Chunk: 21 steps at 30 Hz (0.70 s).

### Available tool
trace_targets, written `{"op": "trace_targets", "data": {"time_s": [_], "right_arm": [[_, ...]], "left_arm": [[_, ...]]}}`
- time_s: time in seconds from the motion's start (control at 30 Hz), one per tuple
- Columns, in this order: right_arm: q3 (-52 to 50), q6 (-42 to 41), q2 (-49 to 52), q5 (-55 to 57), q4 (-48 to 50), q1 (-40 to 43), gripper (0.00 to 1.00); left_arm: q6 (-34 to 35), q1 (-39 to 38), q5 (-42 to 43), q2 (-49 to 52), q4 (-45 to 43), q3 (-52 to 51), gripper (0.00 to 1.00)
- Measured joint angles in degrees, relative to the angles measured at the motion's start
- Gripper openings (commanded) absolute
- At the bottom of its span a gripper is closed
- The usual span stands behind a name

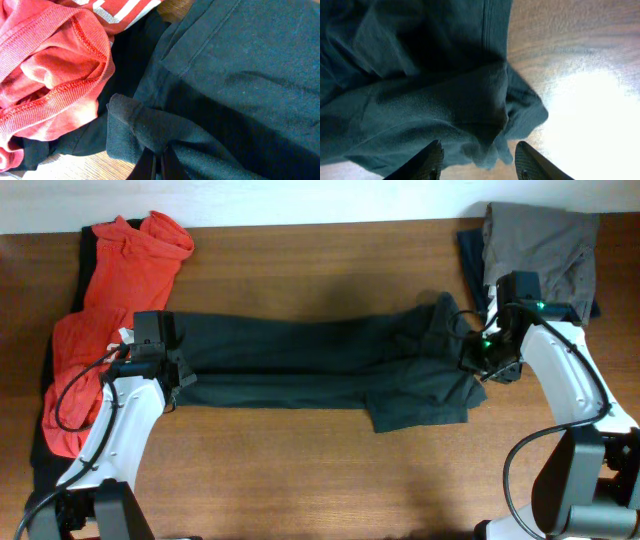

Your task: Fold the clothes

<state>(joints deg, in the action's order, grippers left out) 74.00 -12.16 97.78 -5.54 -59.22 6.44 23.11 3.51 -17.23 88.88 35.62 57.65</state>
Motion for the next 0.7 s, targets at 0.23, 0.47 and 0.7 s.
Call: {"op": "trace_targets", "data": {"time_s": [0.23,0.47,0.7], "right_arm": [[-2.3,0.0,0.0,0.0,-5.3,0.0,0.39],[-12.1,0.1,0.0,0.0,-2.1,0.0,0.31],[-17.5,0.1,0.0,0.0,7.1,0.0,0.31]], "left_arm": [[0.0,0.0,-0.2,0.0,-0.2,0.0,0.01],[0.0,0.0,-0.2,0.0,-0.3,0.0,0.01],[0.0,0.0,-0.2,0.0,-0.3,0.0,0.01]]}}
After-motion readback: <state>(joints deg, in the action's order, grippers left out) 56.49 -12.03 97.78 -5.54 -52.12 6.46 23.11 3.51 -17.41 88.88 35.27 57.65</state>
